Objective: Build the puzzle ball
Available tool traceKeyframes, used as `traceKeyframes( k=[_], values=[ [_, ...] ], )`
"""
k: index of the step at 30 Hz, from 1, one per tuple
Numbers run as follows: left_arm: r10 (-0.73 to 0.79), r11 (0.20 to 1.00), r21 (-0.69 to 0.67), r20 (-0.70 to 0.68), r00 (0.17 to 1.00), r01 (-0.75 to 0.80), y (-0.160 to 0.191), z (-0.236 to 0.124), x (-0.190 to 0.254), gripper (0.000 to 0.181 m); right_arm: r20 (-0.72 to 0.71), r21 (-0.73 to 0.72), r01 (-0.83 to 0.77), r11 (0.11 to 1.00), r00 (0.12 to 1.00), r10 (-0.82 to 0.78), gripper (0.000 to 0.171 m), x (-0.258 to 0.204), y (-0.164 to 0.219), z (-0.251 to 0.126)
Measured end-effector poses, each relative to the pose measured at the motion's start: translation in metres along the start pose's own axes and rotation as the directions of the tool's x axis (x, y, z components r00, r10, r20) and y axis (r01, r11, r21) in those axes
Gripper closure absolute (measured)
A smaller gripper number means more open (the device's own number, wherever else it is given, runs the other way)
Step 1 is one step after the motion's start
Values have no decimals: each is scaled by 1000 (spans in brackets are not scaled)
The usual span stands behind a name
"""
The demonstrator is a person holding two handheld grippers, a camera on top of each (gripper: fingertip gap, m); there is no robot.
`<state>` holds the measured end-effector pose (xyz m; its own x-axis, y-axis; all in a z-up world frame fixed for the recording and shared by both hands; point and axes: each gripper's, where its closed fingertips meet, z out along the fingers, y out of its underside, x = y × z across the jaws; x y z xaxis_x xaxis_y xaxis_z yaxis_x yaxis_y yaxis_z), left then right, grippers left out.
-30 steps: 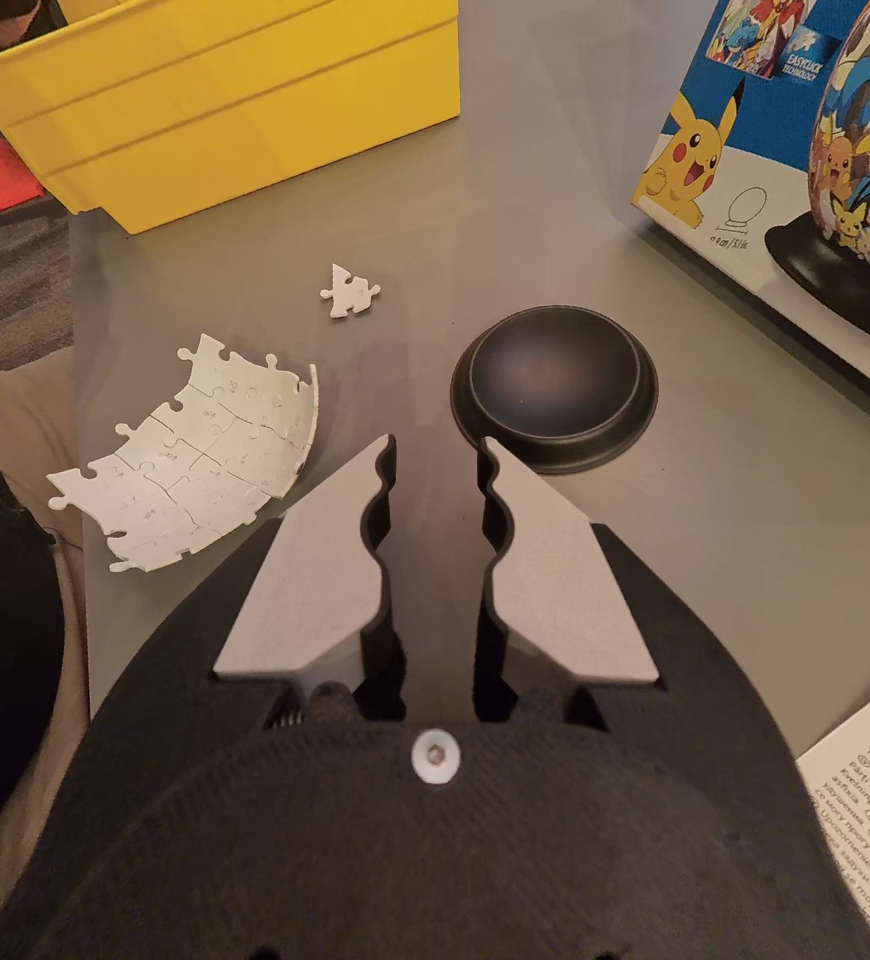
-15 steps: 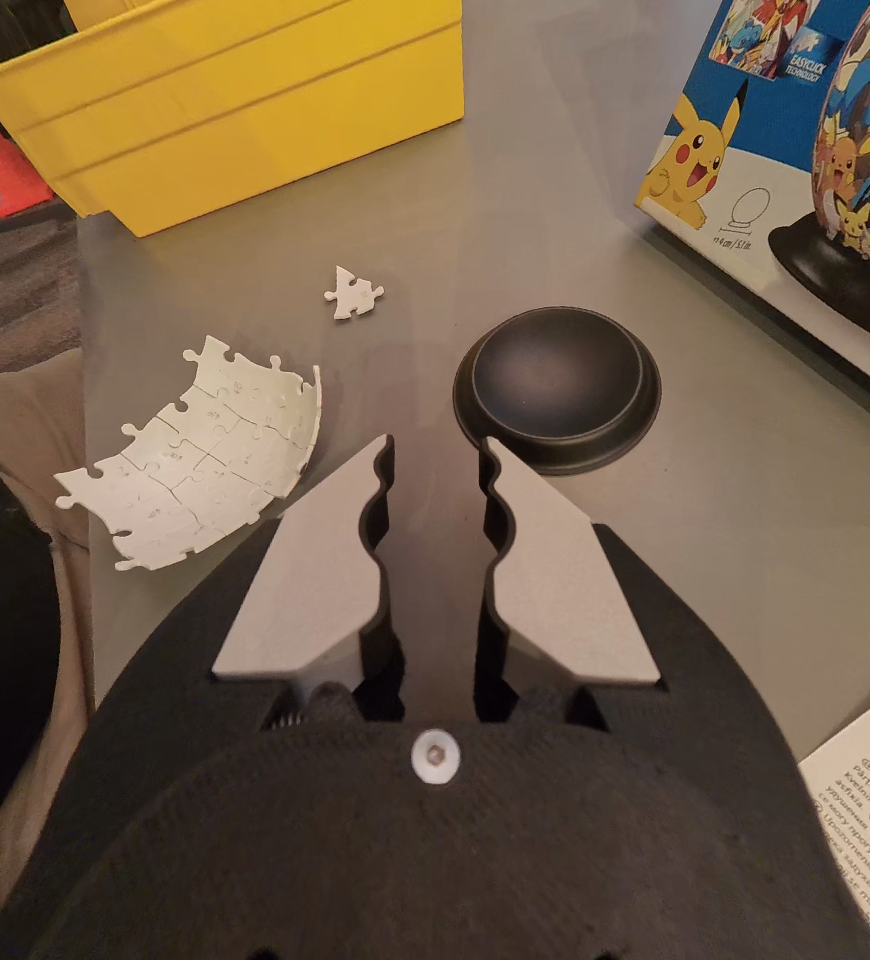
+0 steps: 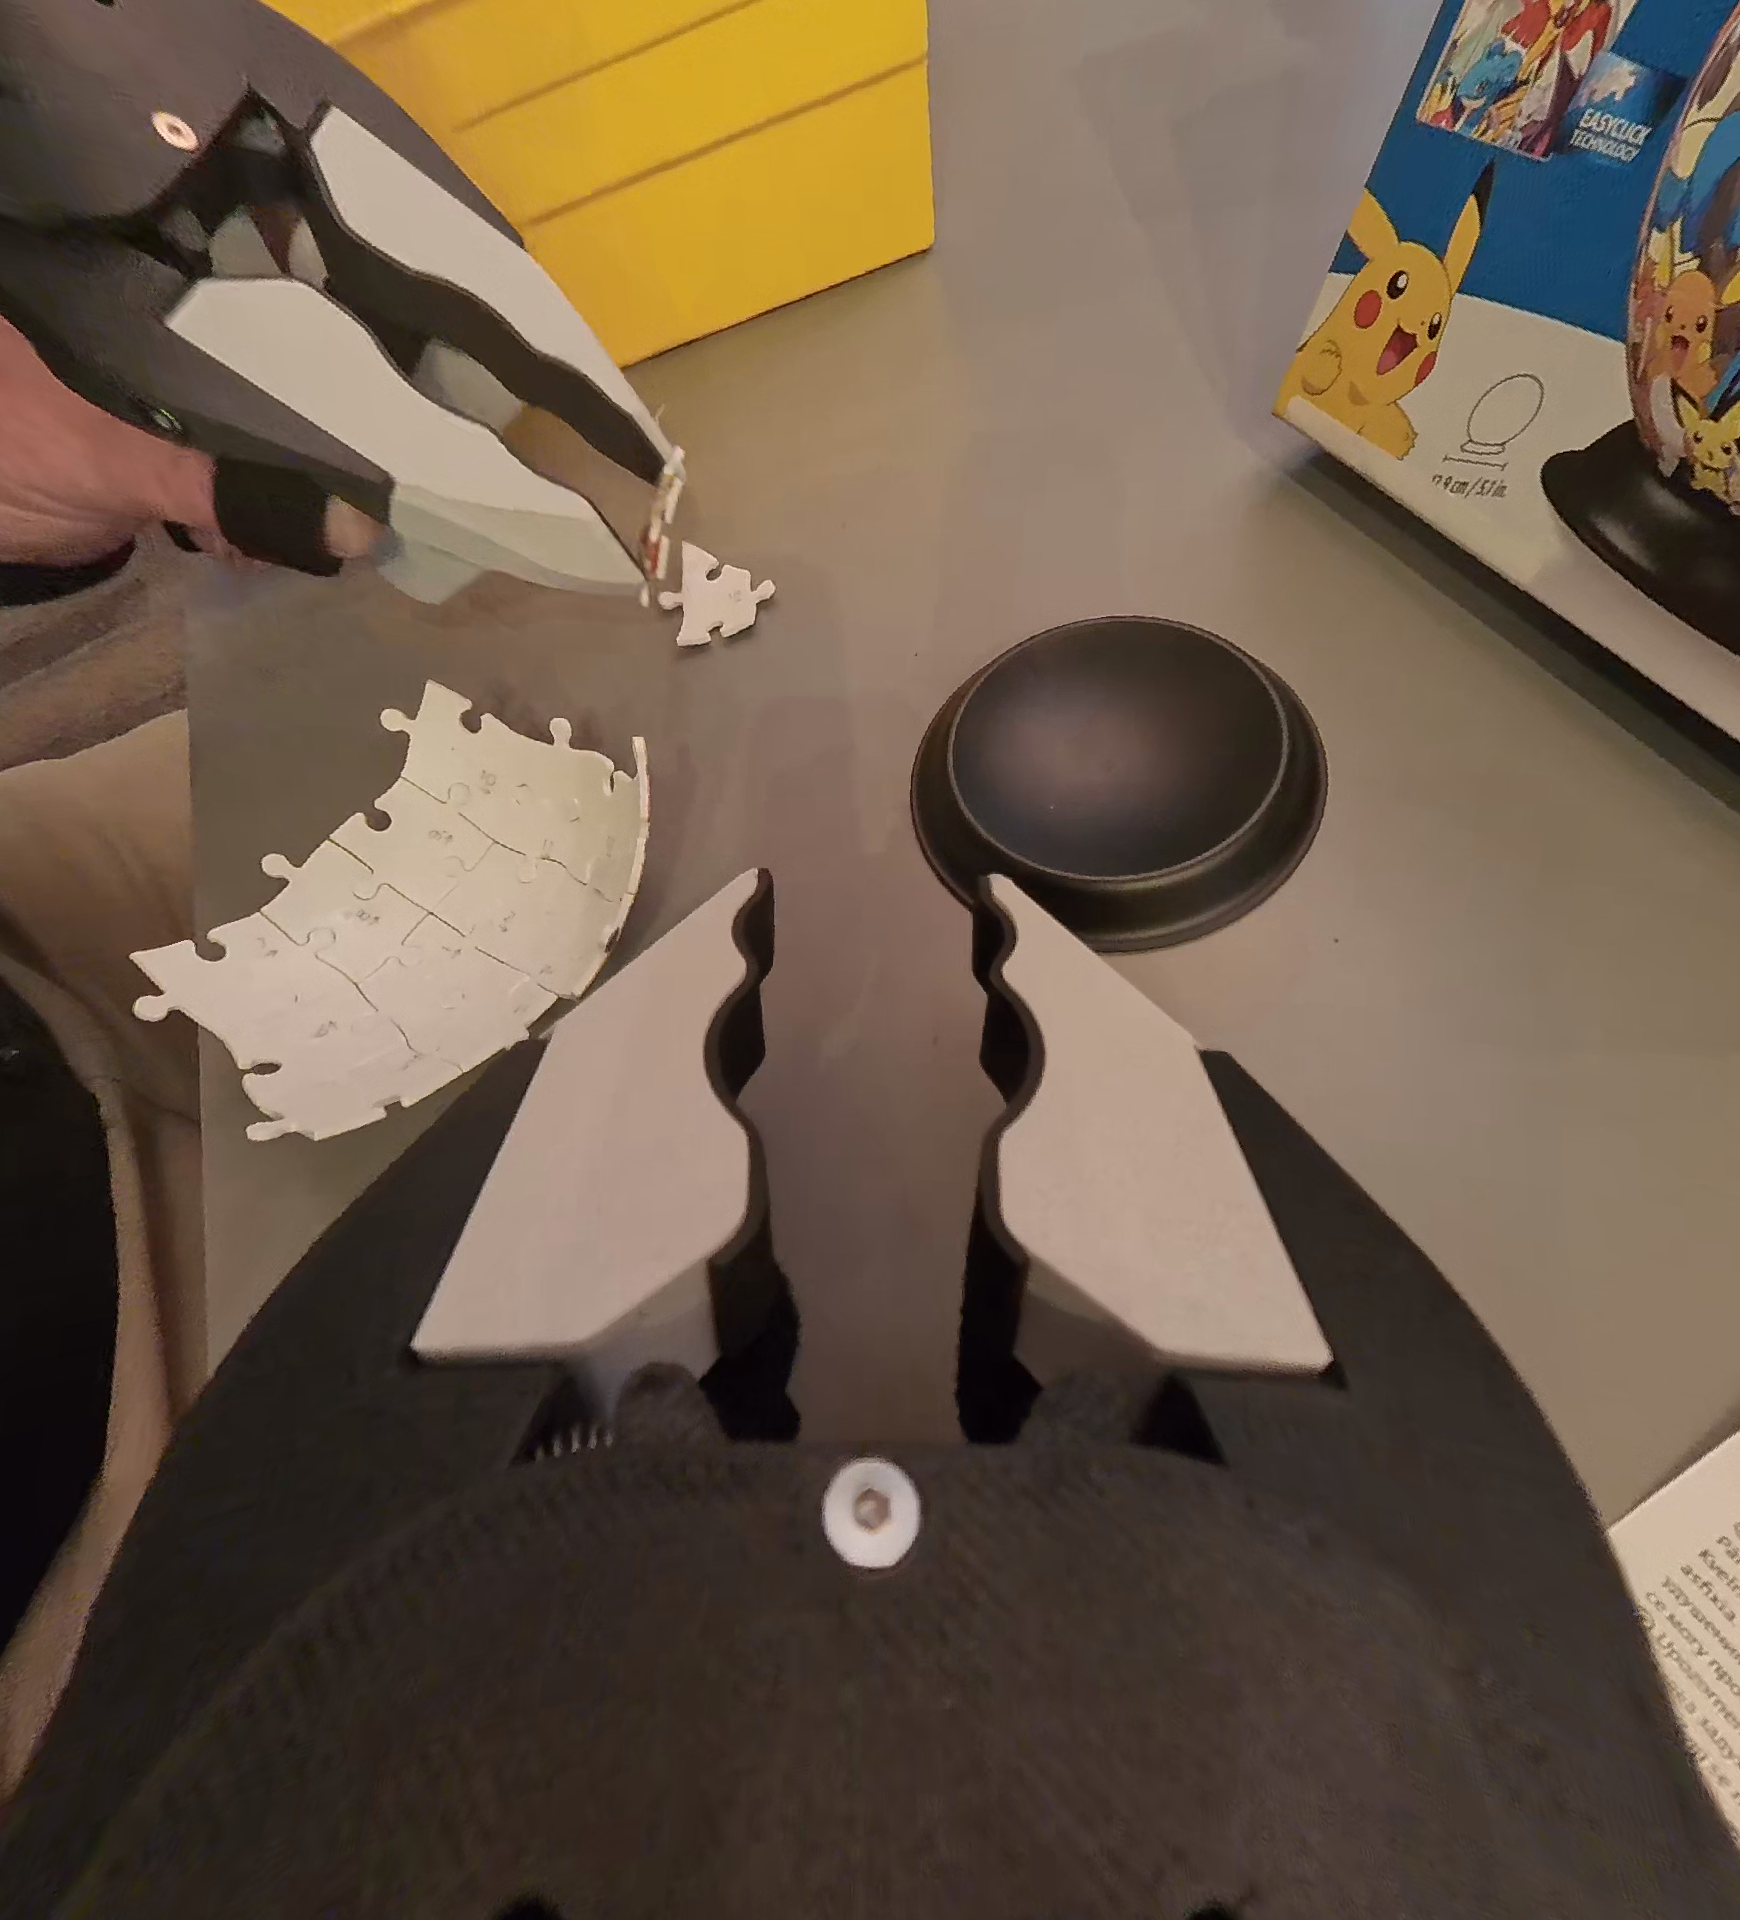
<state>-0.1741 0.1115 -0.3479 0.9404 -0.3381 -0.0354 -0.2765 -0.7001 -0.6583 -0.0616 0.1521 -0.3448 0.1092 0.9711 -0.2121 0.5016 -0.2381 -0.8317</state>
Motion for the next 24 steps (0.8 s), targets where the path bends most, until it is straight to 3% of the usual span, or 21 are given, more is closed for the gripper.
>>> traceKeyframes(
  k=[6,13,19,24],
  values=[
    [13,995,103,14,1000,-15,-6,3,-2,150,3,-7,-24,1000,1000,24,128,-2,-13,3],
    [89,911,403,5,996,-83,-45,-29,7,150,293,48,-291,956,919,265,128,-33,-59,15],
    [182,795,587,12,983,-154,-71,-60,25,151,611,-33,-584,811,630,479,118,-58,-88,19],
    [248,727,660,6,969,-190,-91,-77,42,151,838,-175,-687,705,271,473,112,-84,-111,0]
  ],
)
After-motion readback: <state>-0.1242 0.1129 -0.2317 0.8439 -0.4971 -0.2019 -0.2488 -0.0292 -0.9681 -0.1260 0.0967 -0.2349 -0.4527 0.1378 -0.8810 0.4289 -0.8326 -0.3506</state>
